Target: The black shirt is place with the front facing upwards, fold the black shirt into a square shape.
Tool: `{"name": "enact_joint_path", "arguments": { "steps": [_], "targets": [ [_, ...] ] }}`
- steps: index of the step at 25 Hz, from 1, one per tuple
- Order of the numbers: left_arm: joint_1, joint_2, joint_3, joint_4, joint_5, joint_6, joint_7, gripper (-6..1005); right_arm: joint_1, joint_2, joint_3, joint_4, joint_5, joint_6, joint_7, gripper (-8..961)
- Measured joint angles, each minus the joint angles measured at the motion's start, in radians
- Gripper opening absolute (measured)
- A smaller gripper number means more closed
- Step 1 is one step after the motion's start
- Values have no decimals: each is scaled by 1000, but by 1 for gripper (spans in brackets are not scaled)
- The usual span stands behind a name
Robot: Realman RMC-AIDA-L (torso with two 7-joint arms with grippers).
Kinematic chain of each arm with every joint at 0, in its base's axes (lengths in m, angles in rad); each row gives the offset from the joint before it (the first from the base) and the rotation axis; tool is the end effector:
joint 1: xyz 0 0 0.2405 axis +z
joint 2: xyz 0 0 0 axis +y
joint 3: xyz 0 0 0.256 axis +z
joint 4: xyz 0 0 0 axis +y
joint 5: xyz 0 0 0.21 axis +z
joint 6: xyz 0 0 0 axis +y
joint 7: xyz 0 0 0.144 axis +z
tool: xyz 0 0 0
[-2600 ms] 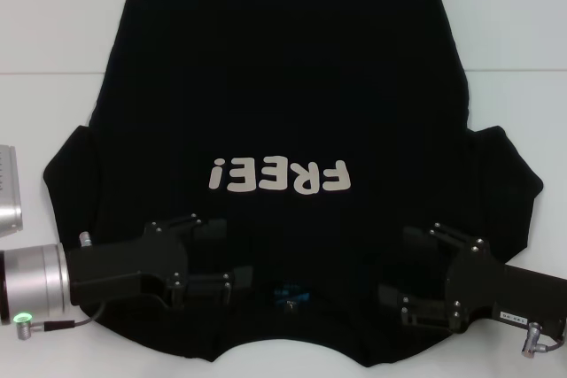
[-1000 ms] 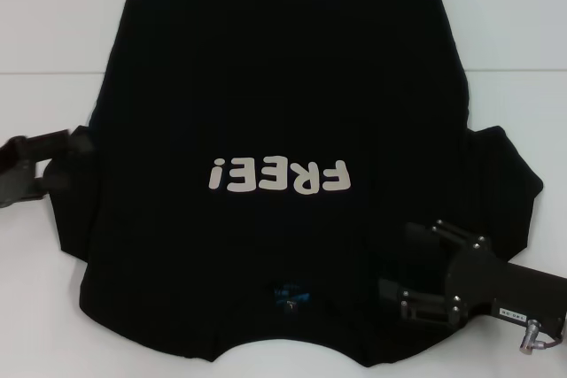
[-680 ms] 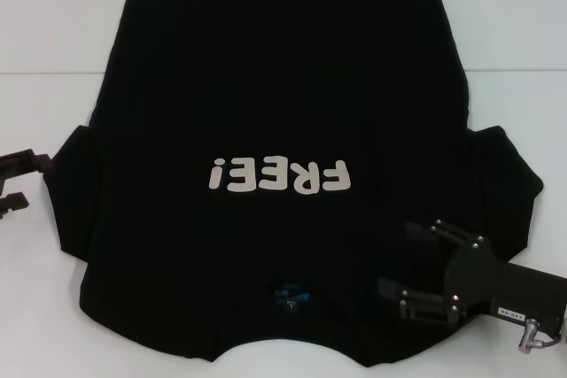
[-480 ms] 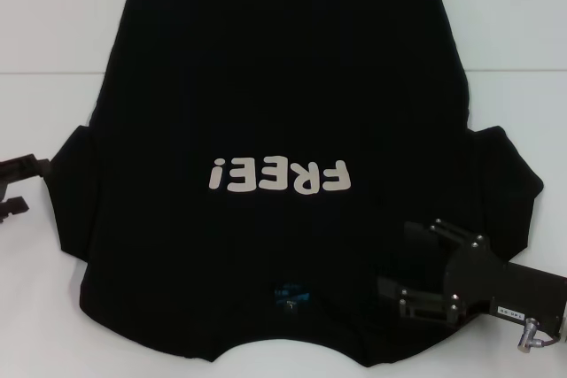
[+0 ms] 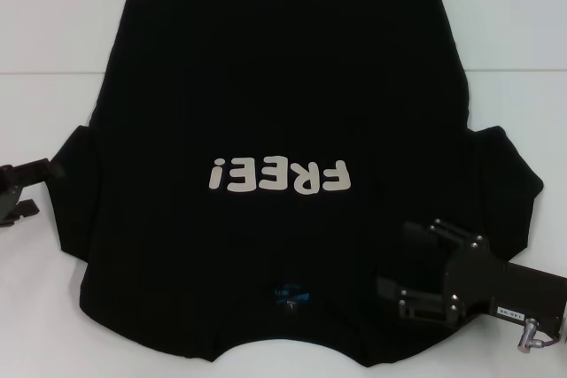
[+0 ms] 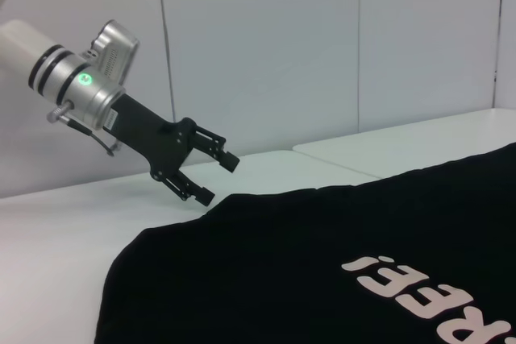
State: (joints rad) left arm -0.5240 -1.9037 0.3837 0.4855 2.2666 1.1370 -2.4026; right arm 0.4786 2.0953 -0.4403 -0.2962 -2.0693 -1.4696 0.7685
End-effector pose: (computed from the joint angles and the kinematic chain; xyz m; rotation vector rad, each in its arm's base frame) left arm -0.3840 0.3519 0.0761 -1.5744 -1.9565 -0.6587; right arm 0.3008 0.2843 -0.0517 -2.5933 0.3736 0.7348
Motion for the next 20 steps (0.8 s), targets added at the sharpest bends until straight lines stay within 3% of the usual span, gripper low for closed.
{"name": "enact_joint_path", "arguments": {
  "steps": [20],
  "targets": [
    [-27,-31,0,-25,-1,-27,22,862,-4,0,0,0,0,-7,0,929]
  ]
}}
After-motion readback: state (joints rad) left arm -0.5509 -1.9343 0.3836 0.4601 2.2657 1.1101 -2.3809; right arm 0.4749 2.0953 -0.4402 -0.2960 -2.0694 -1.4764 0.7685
